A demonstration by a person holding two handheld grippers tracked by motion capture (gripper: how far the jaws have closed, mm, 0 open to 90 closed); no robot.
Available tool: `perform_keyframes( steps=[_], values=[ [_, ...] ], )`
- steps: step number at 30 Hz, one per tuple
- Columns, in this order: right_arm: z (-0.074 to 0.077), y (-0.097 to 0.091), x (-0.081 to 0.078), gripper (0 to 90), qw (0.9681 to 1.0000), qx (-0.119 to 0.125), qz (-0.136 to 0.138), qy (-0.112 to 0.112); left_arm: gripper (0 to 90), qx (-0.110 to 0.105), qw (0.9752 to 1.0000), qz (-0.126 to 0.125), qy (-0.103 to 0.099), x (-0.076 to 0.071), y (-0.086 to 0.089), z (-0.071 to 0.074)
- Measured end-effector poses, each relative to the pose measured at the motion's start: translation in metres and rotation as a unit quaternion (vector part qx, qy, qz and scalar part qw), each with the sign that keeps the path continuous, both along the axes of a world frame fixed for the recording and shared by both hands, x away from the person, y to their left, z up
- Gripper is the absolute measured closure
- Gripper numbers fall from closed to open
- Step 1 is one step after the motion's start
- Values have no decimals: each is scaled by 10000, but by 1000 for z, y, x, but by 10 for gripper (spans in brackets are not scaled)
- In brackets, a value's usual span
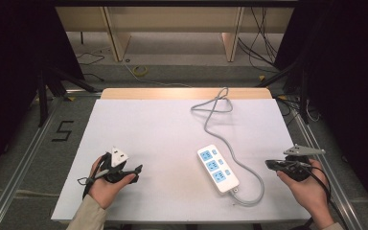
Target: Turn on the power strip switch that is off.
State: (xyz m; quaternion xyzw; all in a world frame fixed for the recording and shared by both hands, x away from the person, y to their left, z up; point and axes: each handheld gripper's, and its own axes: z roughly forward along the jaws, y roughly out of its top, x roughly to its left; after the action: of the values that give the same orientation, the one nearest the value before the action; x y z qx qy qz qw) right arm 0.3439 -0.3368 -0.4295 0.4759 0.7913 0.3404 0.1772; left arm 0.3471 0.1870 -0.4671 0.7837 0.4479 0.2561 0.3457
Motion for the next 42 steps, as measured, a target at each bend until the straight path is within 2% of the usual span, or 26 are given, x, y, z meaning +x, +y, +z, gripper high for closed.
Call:
perform_keyframes(
  steps=[29, 42],
  values=[
    [11, 26, 13, 900, 9991, -190, 234, 283, 272, 5, 10000, 19, -13, 0, 0, 0],
    [15, 38, 19, 900, 9988, -191, 333, 318, 274, -19, 10000, 32, -43, 0, 0, 0]
  ],
)
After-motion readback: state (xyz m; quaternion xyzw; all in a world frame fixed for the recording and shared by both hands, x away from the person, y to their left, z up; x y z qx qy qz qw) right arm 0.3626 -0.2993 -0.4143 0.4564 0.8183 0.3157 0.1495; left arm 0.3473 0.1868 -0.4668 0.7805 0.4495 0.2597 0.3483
